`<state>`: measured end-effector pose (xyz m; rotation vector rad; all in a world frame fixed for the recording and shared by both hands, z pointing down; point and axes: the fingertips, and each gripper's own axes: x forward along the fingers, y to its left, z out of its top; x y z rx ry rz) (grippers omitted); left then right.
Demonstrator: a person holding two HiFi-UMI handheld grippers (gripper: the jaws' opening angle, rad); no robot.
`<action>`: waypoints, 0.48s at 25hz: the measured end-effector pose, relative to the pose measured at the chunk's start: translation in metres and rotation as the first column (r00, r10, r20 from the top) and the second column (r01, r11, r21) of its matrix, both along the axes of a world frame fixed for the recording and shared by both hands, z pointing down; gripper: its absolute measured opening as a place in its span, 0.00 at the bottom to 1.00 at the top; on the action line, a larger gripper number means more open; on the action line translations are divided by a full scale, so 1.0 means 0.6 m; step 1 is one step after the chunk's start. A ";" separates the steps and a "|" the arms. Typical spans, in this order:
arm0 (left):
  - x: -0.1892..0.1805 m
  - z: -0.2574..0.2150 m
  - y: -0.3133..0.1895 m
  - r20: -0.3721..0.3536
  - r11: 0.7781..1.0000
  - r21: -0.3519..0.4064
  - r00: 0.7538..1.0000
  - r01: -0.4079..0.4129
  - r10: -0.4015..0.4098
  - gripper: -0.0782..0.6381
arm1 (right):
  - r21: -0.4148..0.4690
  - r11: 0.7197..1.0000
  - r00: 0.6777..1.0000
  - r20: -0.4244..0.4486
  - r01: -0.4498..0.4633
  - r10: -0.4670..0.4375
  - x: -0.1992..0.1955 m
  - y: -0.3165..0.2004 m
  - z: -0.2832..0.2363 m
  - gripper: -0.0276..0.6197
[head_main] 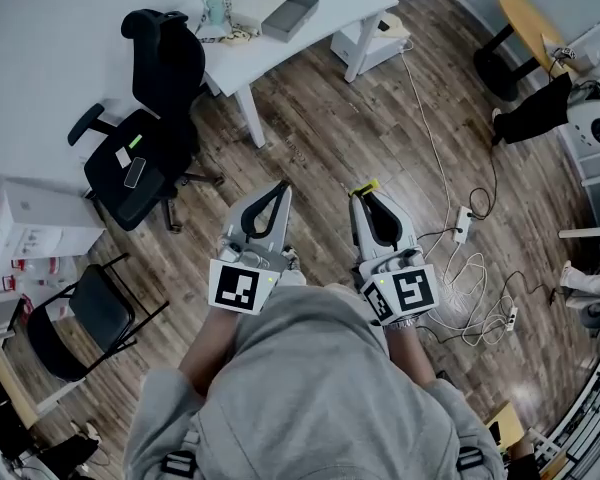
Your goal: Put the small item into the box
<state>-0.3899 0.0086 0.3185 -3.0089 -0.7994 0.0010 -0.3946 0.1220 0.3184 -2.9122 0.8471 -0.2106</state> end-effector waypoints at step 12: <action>0.042 0.007 -0.021 0.010 1.000 0.001 1.000 -0.018 0.018 0.11 | -0.001 0.999 0.999 0.019 -0.034 0.034 0.040 -0.011 0.009 0.14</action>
